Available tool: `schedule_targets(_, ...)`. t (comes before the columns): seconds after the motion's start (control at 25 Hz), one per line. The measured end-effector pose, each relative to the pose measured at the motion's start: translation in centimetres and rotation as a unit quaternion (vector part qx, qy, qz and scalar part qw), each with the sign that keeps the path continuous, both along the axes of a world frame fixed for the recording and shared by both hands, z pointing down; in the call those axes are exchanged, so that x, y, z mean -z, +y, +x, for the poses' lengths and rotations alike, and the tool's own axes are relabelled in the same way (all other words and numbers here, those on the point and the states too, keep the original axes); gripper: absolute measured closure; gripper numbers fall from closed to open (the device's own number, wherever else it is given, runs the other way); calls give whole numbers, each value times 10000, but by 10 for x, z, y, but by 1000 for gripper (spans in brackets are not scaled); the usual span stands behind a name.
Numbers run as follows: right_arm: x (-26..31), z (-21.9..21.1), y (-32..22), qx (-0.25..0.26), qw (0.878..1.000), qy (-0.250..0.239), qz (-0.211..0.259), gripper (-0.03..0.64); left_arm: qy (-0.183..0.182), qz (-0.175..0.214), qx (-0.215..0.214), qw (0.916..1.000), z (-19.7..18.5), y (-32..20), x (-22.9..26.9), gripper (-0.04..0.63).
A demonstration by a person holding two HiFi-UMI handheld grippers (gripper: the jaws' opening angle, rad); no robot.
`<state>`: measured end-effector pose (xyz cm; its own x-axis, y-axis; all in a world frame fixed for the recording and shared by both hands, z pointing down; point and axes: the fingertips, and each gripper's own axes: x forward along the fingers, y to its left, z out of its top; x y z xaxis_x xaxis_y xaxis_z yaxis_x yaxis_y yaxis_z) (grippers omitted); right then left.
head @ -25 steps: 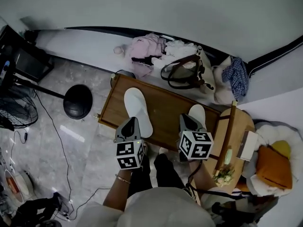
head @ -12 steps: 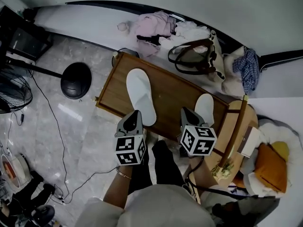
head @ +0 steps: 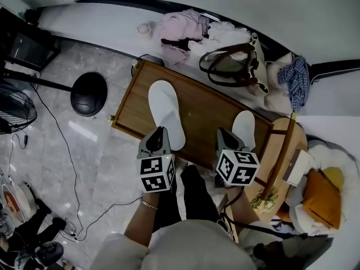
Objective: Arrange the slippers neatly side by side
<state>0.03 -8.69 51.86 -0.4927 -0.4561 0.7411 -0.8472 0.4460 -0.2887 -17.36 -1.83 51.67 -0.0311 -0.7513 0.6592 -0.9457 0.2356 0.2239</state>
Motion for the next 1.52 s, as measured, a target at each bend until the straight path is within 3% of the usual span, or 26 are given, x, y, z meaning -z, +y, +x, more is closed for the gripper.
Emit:
schedule_targets(0.24,-6,3,-1,-12,10000,29,-53,583,40,-20,19,10000,-1,-10,-6,583)
schedule_targets(0.28,-6,3,-1,-9,10000,33,-56,583,67,-23,22,10000,-1,-11,-7,570)
schedule_targets(0.36,-7,2,-1,2,10000,43,-63,583,112,-52,29,9999,-1,-14,-9,471)
schedule_targets(0.48,-7,3,0,19,9999,59,-81,583,116,-119,21,9999,-1,-19,-13,471)
schedule_targets(0.72,-13,9,1,-2,9999,85,-138,583,8,-267,36,9996,-2,-30,-24,366)
schedule_targets(0.96,-21,17,3,-10,9997,131,-211,583,-176,-340,12,9993,-2,-49,-34,364)
schedule_targets(1.16,-26,22,4,-17,9995,166,-278,583,-295,-760,-142,9966,3,-55,-50,364)
schedule_targets(1.52,-33,26,4,23,9992,169,-369,583,-717,-1034,-119,9920,3,-62,-59,364)
